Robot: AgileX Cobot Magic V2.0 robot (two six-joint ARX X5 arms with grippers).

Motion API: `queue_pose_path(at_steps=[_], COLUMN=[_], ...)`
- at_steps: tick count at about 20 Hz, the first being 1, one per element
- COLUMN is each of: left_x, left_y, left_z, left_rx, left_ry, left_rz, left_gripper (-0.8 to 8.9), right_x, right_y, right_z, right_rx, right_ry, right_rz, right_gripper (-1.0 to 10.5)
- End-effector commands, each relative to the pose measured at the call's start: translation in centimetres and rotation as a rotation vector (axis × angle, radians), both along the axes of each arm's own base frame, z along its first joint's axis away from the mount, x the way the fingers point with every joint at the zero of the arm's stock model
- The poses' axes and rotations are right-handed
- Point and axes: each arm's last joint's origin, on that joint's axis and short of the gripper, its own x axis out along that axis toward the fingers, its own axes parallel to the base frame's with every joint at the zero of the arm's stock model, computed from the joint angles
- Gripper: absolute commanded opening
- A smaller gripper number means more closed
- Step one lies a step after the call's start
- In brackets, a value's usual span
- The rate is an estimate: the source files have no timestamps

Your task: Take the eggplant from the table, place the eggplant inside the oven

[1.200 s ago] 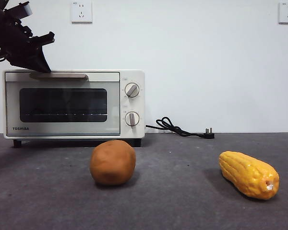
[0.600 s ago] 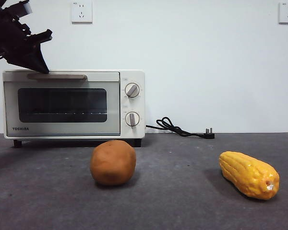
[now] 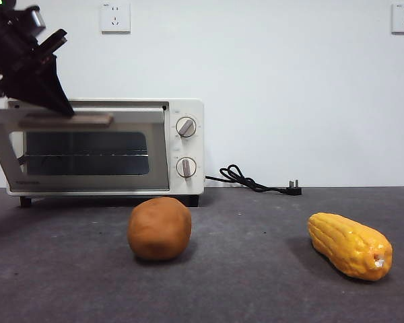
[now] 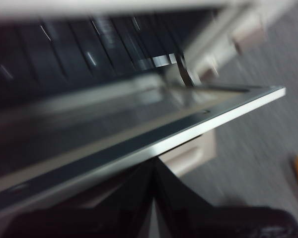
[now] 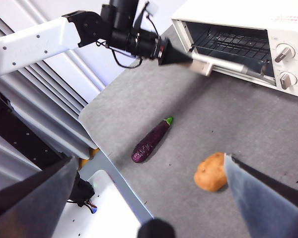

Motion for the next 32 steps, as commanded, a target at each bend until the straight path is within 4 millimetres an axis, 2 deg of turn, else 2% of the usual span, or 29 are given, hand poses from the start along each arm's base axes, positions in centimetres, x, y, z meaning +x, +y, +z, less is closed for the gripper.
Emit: queue_pose_path(at_steps=[1,10,15,20,23,26,29,32], left_x=[0.2,-1.3,-2.0,-2.1,-2.9,-4.8,-7.9,-12.2], left_y=[0.1,-0.1,-0.2,-0.2,-0.1,-0.1,-0.2,-0.1], left_z=[-2.9,-1.6,-1.7,-1.3,0.6,3.9,7.5,11.4], left_rx=[0.023,-0.041,-0.076,-0.074,-0.069,-0.064,-0.053,-0.008], left_ry=[0.112,0.152,0.224,0.196,0.113,-0.015,-0.147,-0.309], left_rz=[0.003,-0.035,-0.052,-0.054,-0.055,-0.057,-0.057,-0.014], left_gripper=[-0.06,-0.06,-0.06,-0.06,-0.06,-0.06,-0.06,-0.06], right_x=[0.3,0.7,0.7,0.6,0.6,0.8,1.3,2.0], right_y=[0.1,0.2,0.2,0.2,0.2,0.2,0.5,1.9], right_z=[0.1,-0.1,-0.1,-0.1,-0.1,-0.2,-0.4,-0.9], right_rx=[-0.005,-0.007,-0.007,-0.007,-0.005,-0.005,-0.001,-0.022], right_ry=[-0.018,-0.007,-0.006,0.005,0.010,0.017,0.048,0.082], right_rz=[0.002,0.002,0.002,0.000,-0.002,-0.003,-0.002,0.045], right_gripper=[5.0,5.0,5.0,5.0,5.0,5.0,5.0,5.0])
